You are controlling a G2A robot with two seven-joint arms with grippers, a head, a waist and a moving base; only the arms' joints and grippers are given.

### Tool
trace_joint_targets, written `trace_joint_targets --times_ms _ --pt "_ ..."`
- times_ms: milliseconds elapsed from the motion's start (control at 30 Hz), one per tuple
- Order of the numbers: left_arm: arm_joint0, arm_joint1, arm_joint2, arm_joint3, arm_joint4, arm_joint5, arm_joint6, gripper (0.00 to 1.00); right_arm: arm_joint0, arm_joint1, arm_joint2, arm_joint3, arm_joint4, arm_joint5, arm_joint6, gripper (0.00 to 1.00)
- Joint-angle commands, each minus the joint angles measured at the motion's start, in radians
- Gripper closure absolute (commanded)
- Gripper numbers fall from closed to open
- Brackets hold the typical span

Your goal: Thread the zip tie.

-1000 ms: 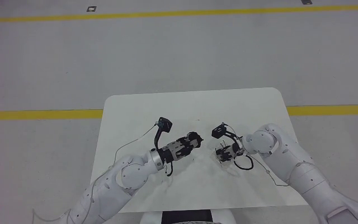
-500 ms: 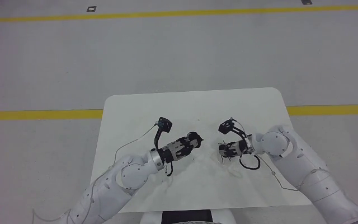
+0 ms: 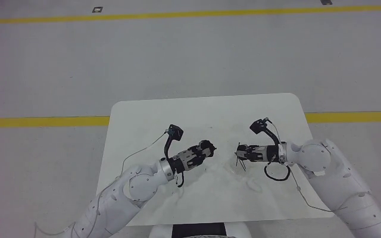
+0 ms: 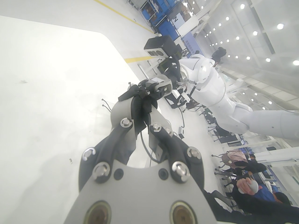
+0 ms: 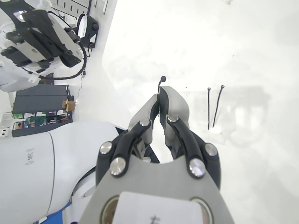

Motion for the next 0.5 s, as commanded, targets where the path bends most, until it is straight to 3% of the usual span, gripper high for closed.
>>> trace_joint_targets --times_ms 0,267,467 --pt "0.0 0.0 0.0 0.0 0.0 0.0 0.0 1.0 0.001 0.0 -0.001 0.0 -0.001 0.0 0.001 1.0" --pt "0.0 0.0 0.0 0.0 0.0 0.0 0.0 1.0 0.0 -0.001 -0.001 0.0 0.0 0.001 -0.006 1.0" --pt "0.018 -0.005 0.005 0.012 -0.056 0.0 0.046 1.0 -0.059 -0.002 0.034 -0.08 0.005 0.0 -0.199 1.0"
